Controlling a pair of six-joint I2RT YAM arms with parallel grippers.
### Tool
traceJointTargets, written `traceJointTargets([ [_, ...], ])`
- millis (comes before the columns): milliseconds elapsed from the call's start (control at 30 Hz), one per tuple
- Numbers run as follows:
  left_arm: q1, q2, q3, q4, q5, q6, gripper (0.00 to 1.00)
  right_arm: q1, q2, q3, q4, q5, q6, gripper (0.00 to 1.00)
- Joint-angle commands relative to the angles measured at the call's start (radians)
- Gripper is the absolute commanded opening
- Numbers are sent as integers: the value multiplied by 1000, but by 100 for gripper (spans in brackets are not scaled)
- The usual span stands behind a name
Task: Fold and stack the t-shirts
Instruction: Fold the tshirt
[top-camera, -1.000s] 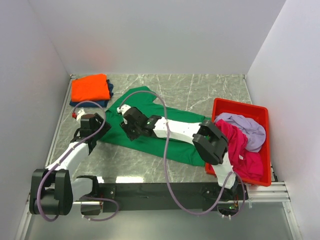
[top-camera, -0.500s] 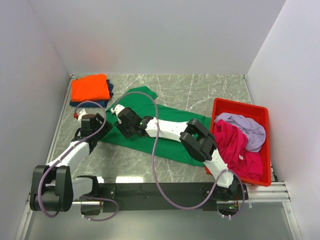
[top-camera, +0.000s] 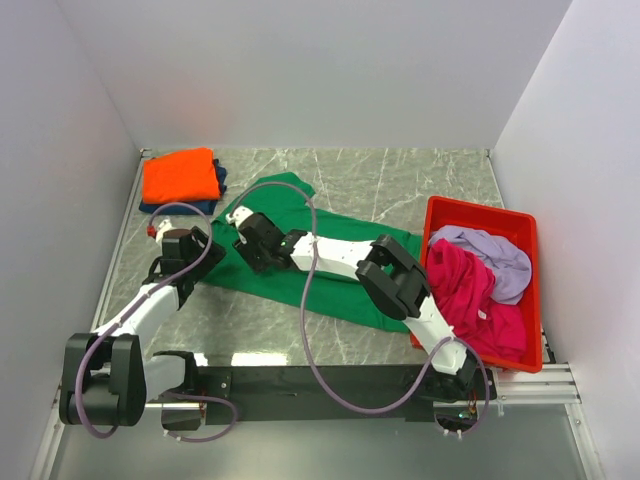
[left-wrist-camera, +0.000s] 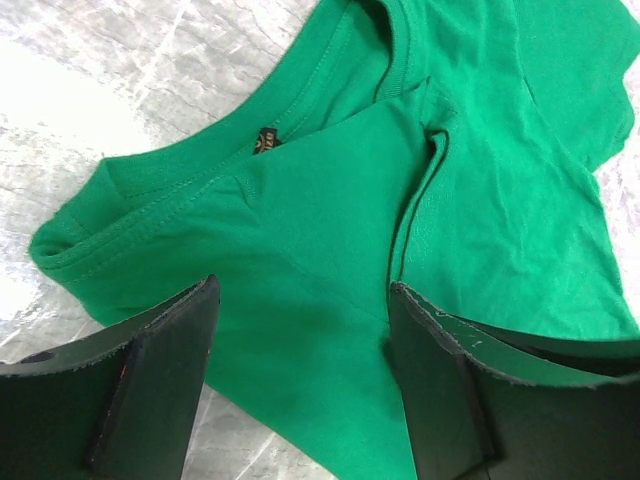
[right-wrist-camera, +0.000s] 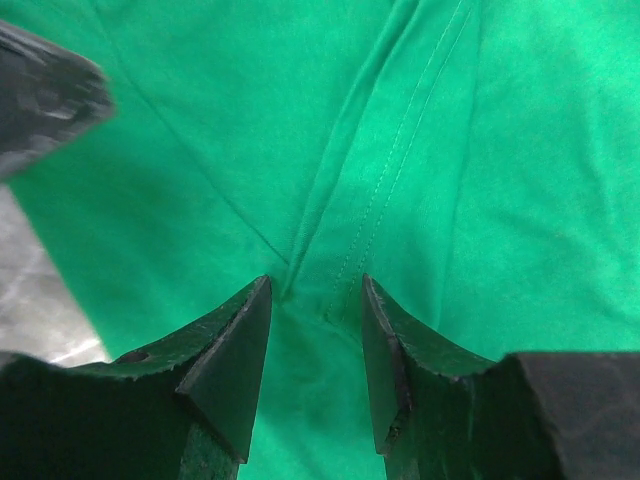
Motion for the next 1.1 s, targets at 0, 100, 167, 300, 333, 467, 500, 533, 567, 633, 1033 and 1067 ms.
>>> traceJointTargets([
  [0, 2, 0, -3, 58, 39, -19, 74, -6, 33, 45, 7, 13, -14, 48],
  [100, 2, 19, -4, 82, 53, -29, 74, -12, 52, 68, -19, 20, -4, 46],
  [167, 2, 36, 0, 78, 49, -26, 74, -17, 47, 63, -21, 40, 5, 42],
  [300, 5, 73, 5, 62, 25, -16, 76, -34, 27, 45, -15, 54, 25, 37],
  [333, 8, 89, -1, 72, 33, -19, 76, -38, 23, 42, -15, 57, 28, 35],
  [467, 33, 137, -13, 104, 88, -24, 76, -52, 13, 43, -19, 52, 23, 14],
  [500, 34, 143, -17, 108, 91, -24, 77, -54, 13, 45, -22, 51, 22, 10],
  [533, 35, 148, -20, 108, 93, -26, 77, -55, 13, 46, -25, 52, 20, 6],
  [567, 35, 149, -23, 110, 90, -26, 77, -60, 13, 46, -26, 54, 20, 3],
  [633, 59, 145, -26, 107, 85, -19, 77, -67, 13, 48, -32, 62, 29, 1],
  [1033, 79, 146, -30, 95, 88, -1, 77, -188, -14, 69, -64, 121, 181, 2],
  [1067, 79, 146, -30, 95, 88, -1, 77, -196, -14, 69, -64, 126, 192, 3],
])
